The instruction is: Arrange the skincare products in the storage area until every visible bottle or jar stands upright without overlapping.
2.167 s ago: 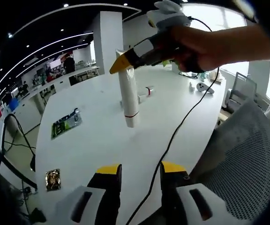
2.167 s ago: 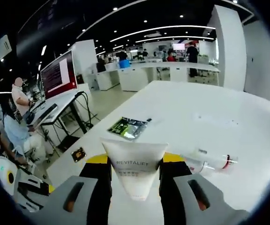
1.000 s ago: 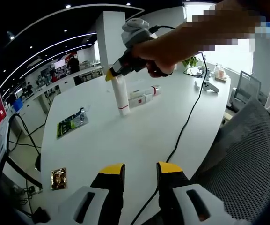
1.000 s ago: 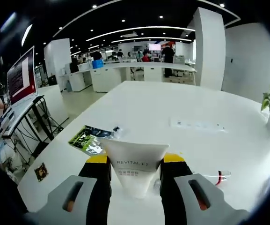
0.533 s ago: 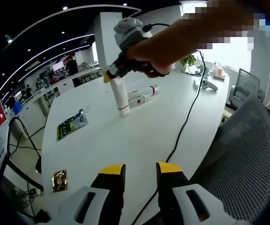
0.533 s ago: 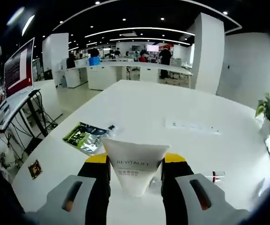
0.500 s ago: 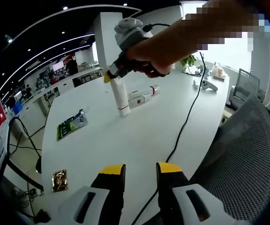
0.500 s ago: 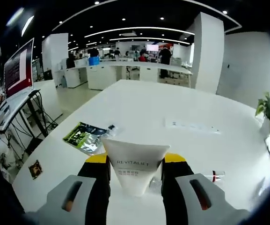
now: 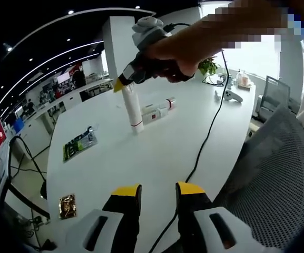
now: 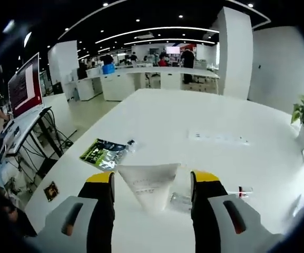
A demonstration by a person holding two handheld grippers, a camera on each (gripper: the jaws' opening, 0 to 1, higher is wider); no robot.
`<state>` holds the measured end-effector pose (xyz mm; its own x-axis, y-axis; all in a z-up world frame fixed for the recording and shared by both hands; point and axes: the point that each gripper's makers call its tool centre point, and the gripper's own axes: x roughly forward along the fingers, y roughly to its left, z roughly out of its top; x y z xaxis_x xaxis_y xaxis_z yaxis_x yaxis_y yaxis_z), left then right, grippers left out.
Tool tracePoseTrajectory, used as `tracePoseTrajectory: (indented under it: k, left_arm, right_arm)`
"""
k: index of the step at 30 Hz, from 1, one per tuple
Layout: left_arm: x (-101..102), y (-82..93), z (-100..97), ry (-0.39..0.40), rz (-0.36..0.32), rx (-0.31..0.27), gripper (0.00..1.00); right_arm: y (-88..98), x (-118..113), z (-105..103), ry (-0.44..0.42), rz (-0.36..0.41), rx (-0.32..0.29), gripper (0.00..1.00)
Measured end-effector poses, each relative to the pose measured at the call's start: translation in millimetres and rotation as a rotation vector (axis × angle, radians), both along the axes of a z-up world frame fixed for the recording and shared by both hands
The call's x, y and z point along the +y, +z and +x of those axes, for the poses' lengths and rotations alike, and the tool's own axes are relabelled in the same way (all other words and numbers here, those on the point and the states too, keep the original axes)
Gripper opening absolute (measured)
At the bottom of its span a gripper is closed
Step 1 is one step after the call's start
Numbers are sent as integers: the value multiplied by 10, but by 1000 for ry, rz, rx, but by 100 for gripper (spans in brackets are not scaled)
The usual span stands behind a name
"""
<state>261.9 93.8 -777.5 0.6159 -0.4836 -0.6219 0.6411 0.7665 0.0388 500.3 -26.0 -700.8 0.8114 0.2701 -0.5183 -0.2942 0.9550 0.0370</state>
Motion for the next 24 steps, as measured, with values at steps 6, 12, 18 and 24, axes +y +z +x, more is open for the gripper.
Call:
tracePoseTrajectory:
  k: [6,12,18,24]
  left_arm:
    - [-62,115,-14,-19,-55,-33,27]
    - [-102,170,-6,-24,-81,-37,28]
    - [-124,169,-28,-44,-80,-37,28]
    - [-102,140,-40,-56,-55,-38,27]
  right_arm:
    - [-64,-259,-414,47,-45,5,66]
    - [-365,-763,-924,37,-183,95,67]
    - [-400,-1241,-1186,-50,-186,99,68]
    - [-346,-1605,-1166,-66,-247,105,68]
